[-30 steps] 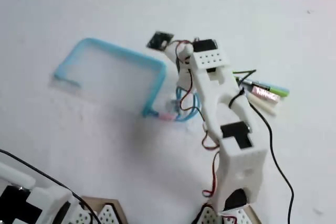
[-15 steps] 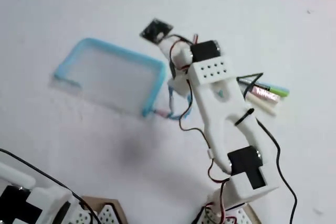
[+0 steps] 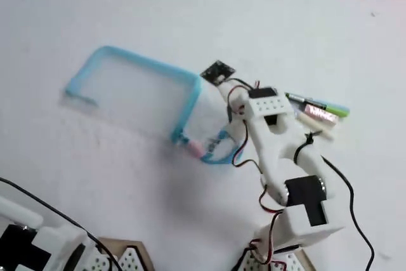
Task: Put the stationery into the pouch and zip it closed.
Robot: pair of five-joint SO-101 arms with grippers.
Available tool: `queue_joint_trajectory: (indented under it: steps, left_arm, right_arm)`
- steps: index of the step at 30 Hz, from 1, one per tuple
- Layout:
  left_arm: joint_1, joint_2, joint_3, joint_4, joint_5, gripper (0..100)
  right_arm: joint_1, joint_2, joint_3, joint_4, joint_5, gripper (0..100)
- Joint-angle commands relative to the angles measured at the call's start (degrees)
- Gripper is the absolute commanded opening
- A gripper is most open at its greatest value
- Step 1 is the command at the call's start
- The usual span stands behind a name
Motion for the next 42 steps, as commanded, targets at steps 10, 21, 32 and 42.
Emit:
queue_joint_trajectory:
  steps: [10,21,32,42]
  left_arm:
    - [0.0,-2.4,-0.3,0.4,-0.4,17]
    - [0.0,-2.4,-0.3,0.4,-0.4,17]
    - [0.3,-2.3,-0.3,0.0,-0.5,17]
    - [9.8,-2.5,-2.7,4.6,-0.1,17]
  right_arm:
    - [-4.0,-2.3,4.0,-3.1,0.1,28.7]
    - [-3.0,11.9,-4.2,-1.0,0.0,29.8]
    - [-2.1,6.0,-5.0,0.1,-0.3,1.4]
    - [-2.4,-20.9,-4.9,0.8,-1.7,1.7]
